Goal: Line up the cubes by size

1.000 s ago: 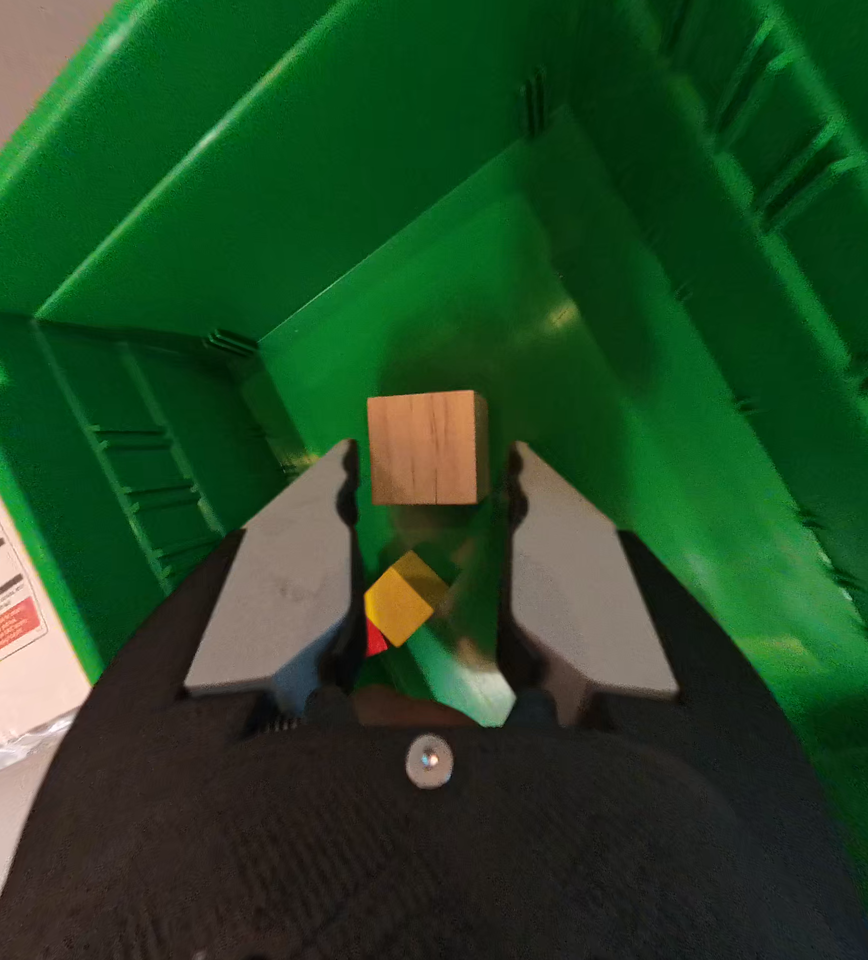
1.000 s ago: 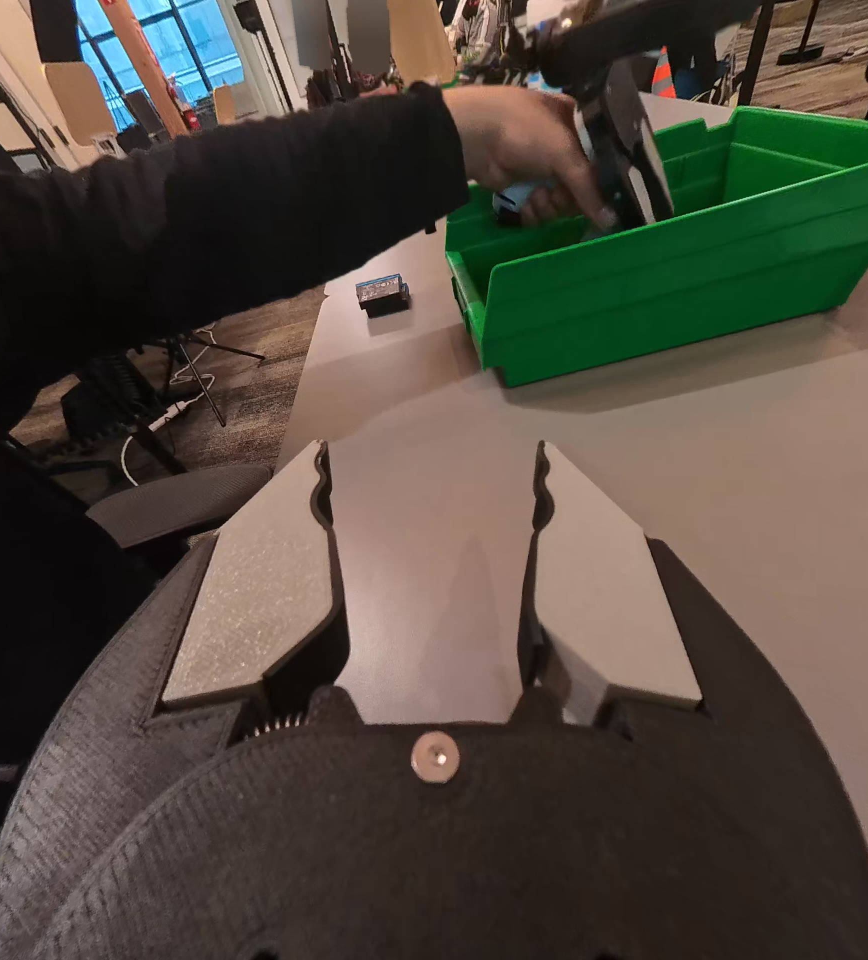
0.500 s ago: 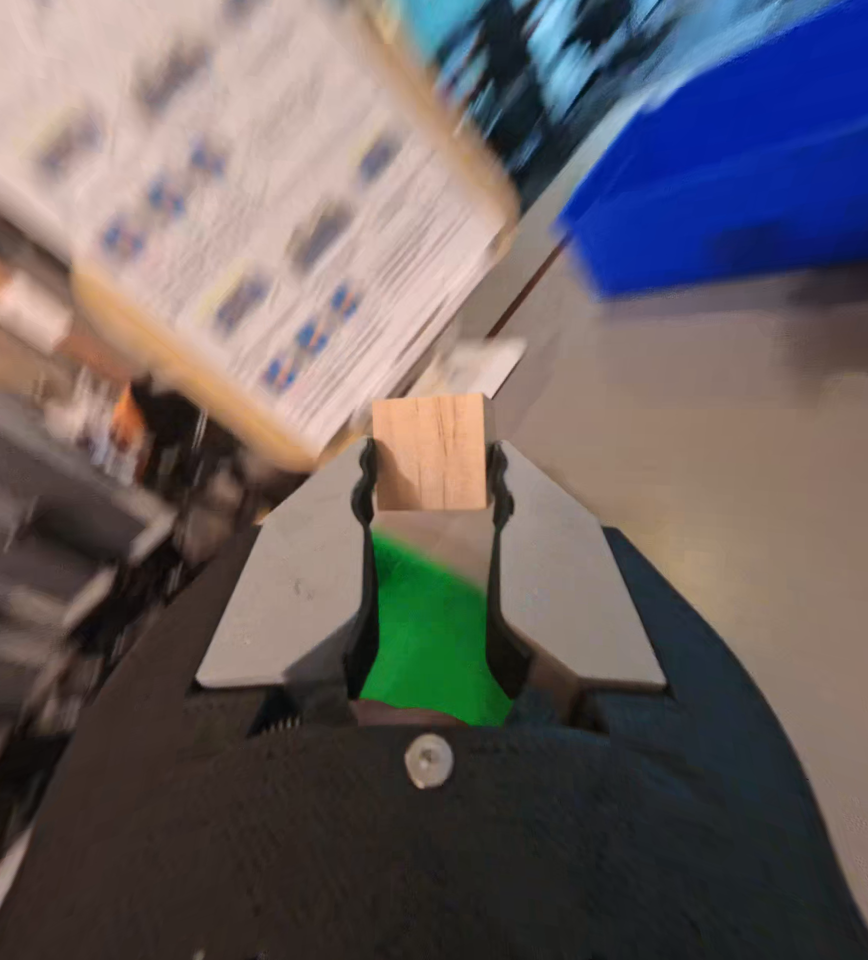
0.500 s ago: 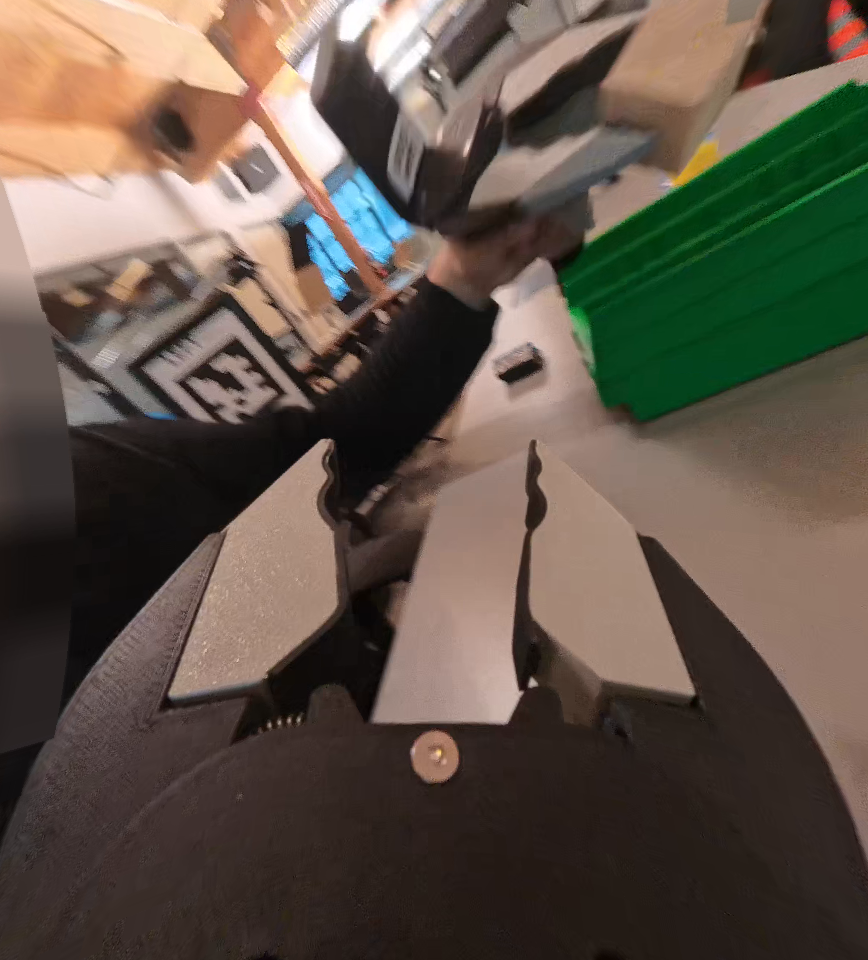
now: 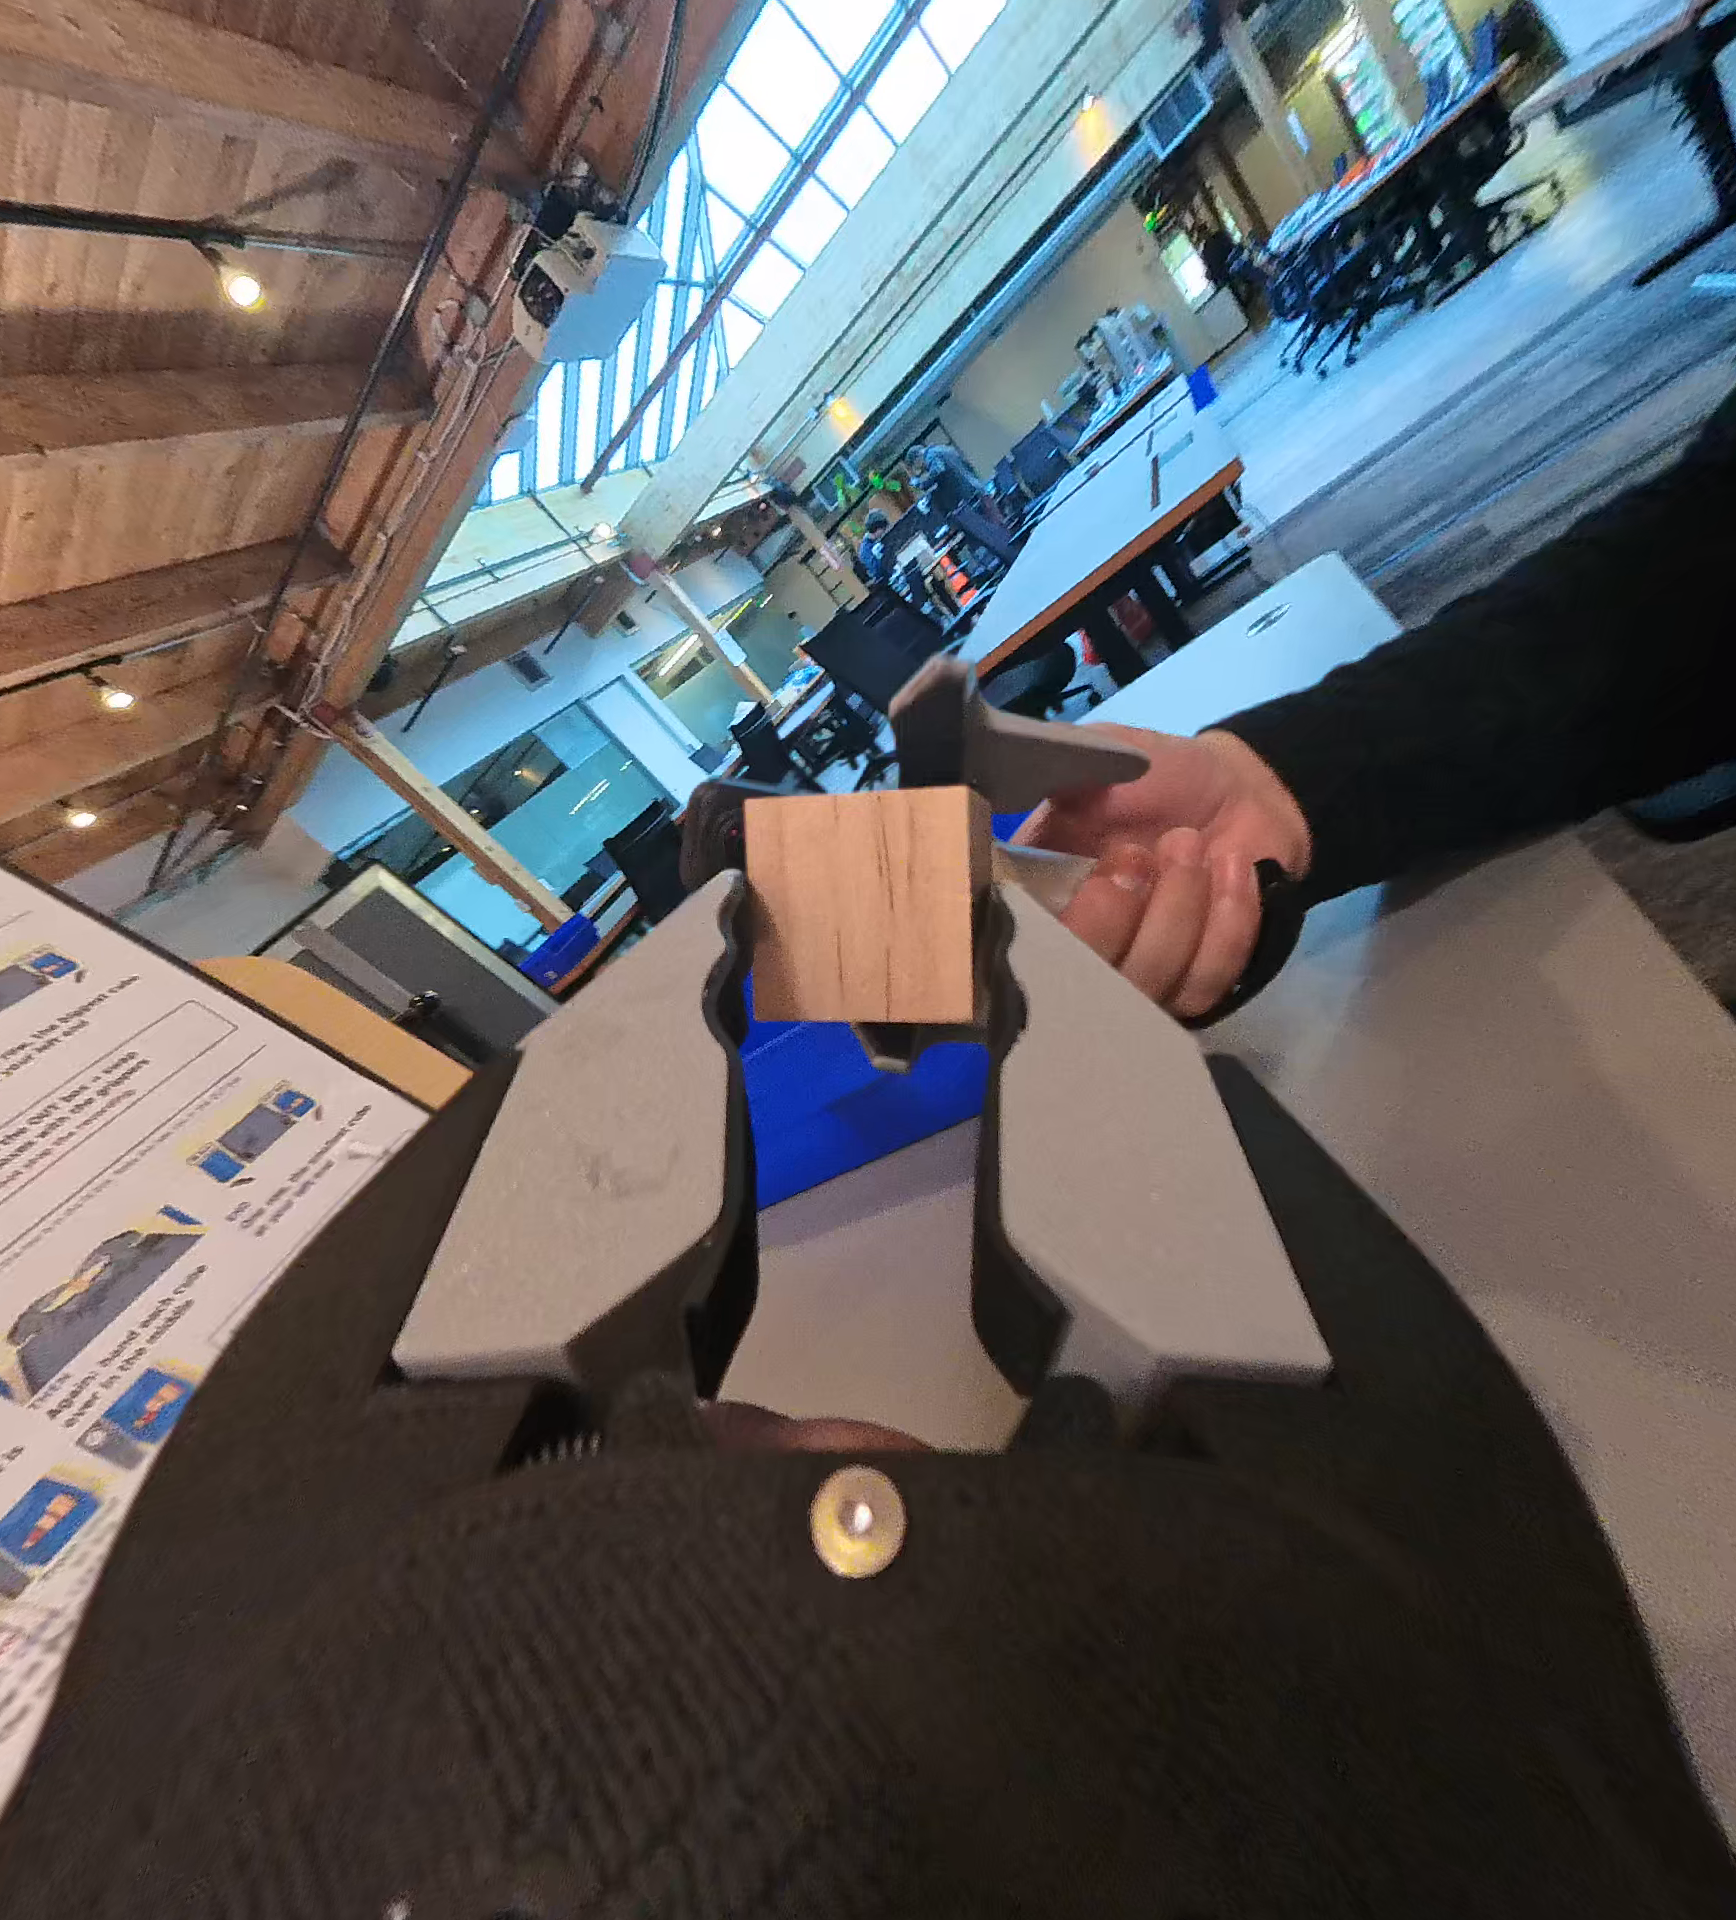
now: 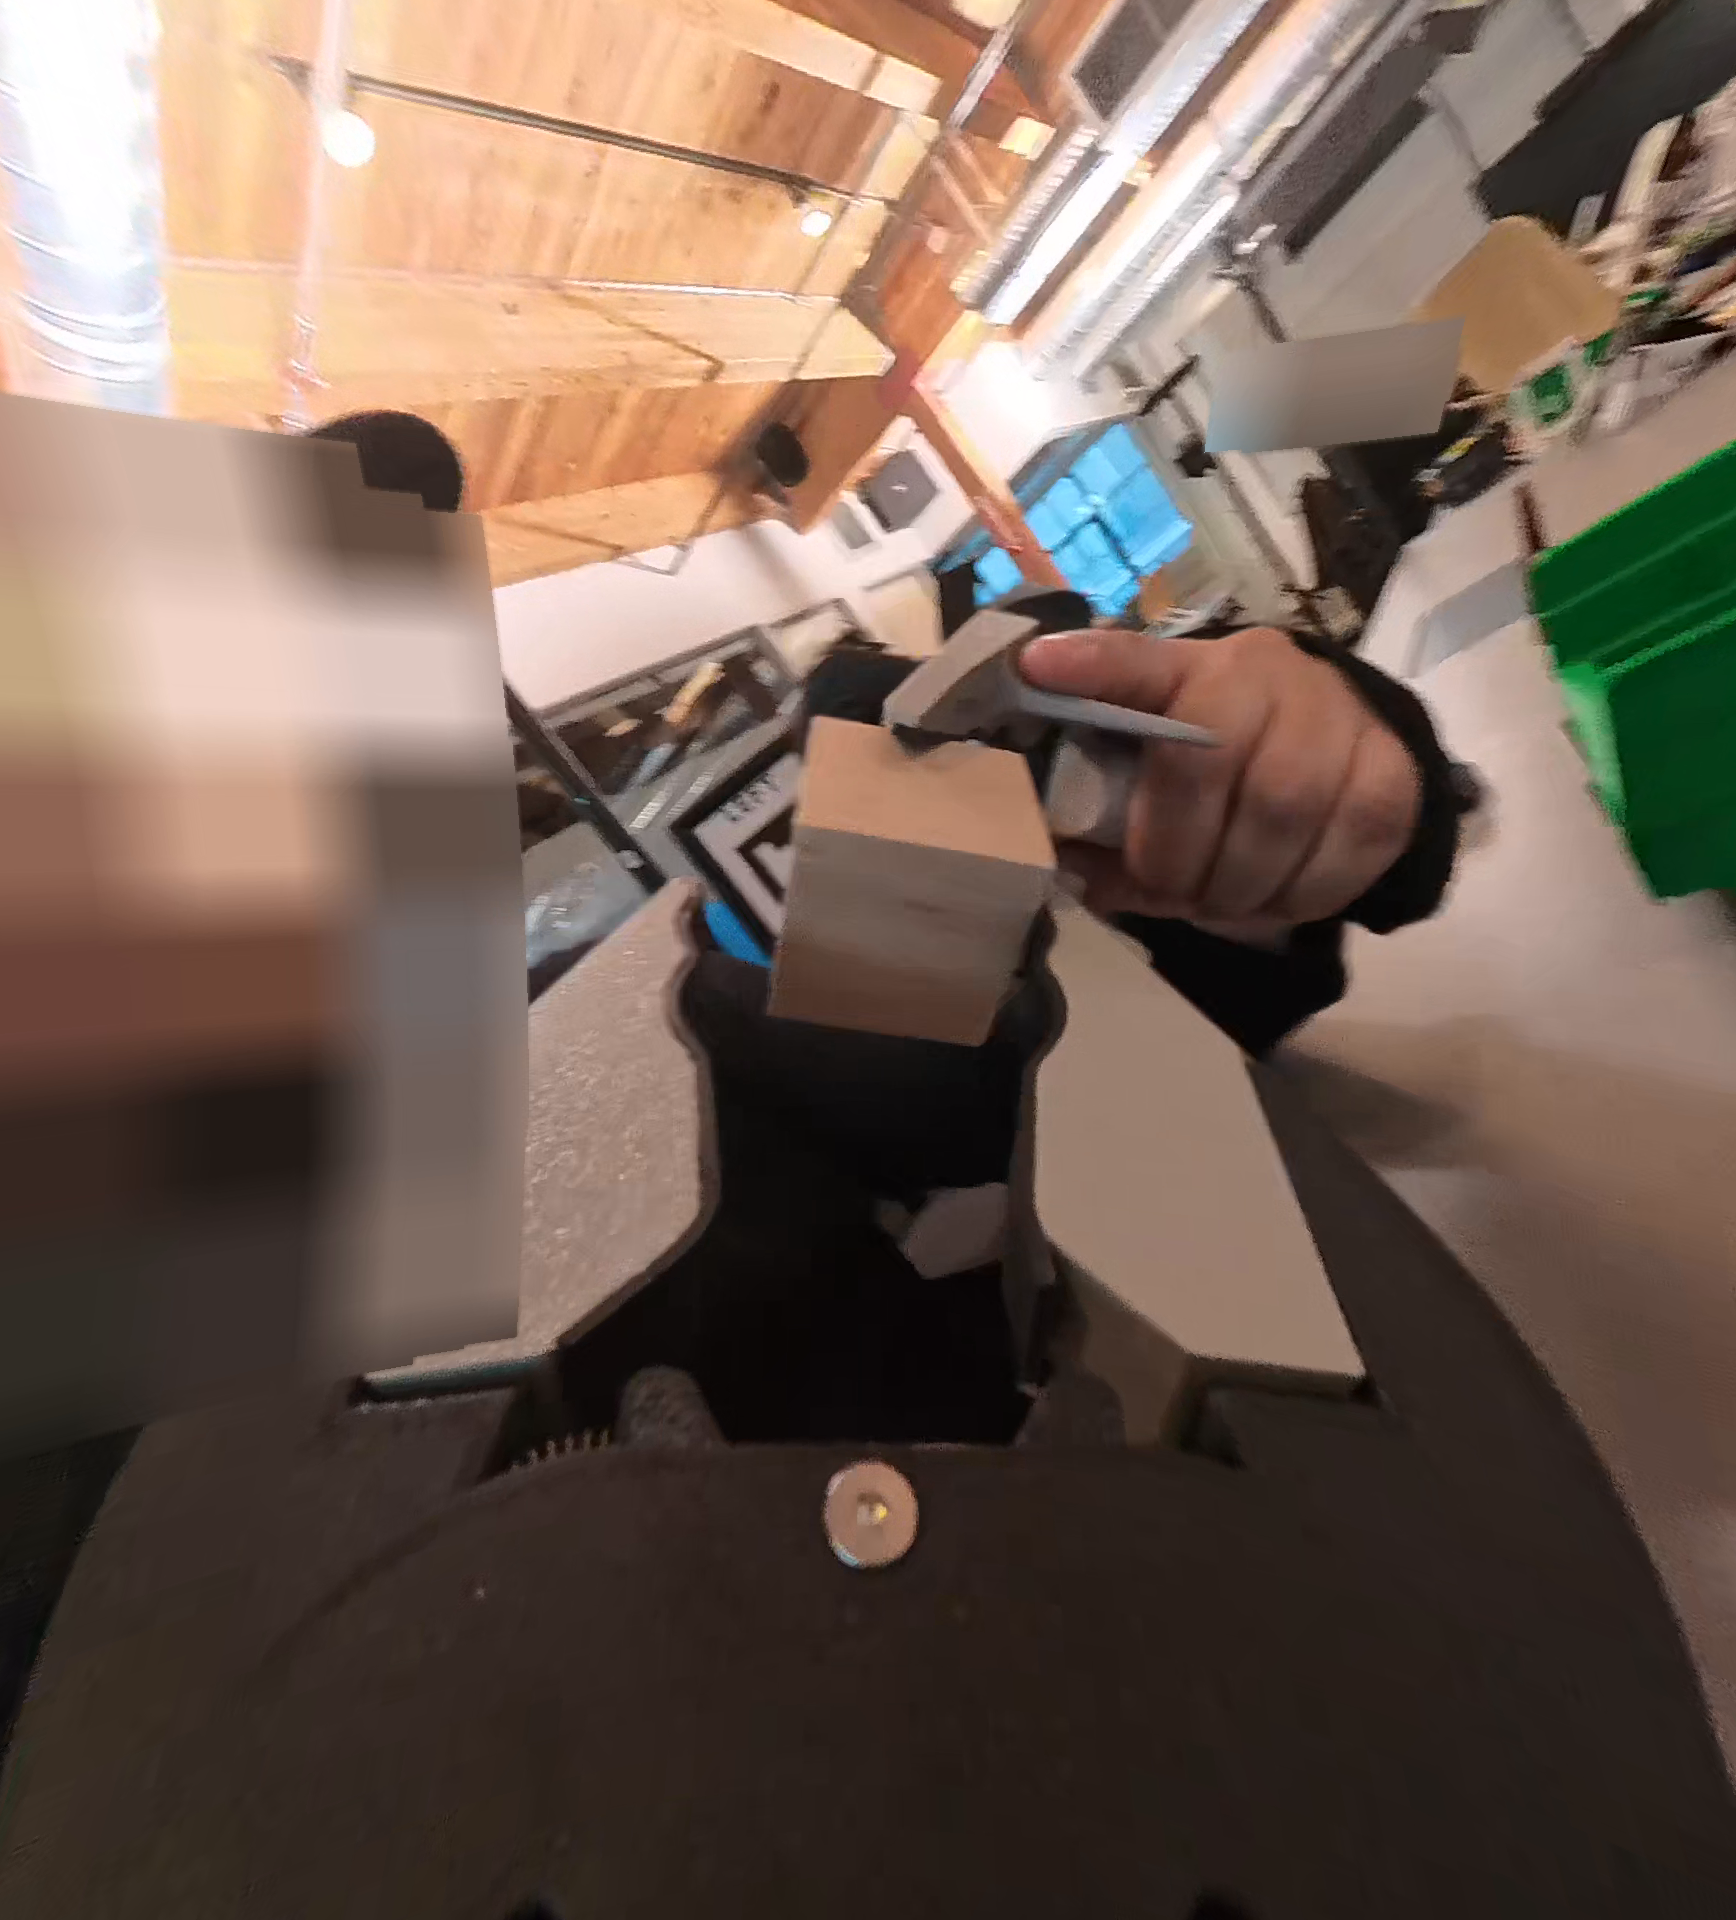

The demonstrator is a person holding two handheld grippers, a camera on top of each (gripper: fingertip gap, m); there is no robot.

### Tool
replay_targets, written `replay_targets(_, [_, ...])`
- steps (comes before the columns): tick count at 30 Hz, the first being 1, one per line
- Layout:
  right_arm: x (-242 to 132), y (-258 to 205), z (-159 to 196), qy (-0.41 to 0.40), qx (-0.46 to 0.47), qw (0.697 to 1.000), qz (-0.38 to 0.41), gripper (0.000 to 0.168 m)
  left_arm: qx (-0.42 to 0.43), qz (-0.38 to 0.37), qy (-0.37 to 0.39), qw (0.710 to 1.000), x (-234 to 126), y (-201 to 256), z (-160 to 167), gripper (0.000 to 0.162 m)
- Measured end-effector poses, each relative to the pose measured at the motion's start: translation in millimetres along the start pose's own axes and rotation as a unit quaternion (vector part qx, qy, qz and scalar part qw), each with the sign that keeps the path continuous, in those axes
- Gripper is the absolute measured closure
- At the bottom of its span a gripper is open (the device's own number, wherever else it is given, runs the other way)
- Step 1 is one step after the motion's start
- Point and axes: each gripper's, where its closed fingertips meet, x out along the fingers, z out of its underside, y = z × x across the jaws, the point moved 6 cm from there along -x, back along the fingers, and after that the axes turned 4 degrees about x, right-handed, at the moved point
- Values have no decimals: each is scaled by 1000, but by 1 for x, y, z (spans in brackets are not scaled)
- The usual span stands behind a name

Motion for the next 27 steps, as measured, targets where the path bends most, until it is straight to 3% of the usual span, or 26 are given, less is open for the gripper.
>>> replay_targets(1, [-1, 5, 0, 1, -11, 1000, 24, 123, 6, -5, -2, 1000, 0, 1, 2, 120])
replay_targets(10, [-5, 20, -1, 19, 0, 997, 80, 123, -18, -24, -21, 999, -5, 3, 23, 120])
replay_targets(17, [-11, -5, -14, 37, -90, 990, 102, 124, -41, -65, -11, 997, -3, -1, 25, 122])
replay_targets(21, [-34, -38, -30, 57, -196, 962, 182, 124, -69, -88, -34, 993, -4, -11, 40, 152])
replay_targets(23, [-54, -57, -42, 36, -247, 931, 266, 124, -82, -110, -77, 987, -2, -16, 55, 162])
replay_targets(27, [-127, -67, -71, -107, -346, 768, 527, 125, -87, -136, -179, 971, 6, -18, 83, 160])
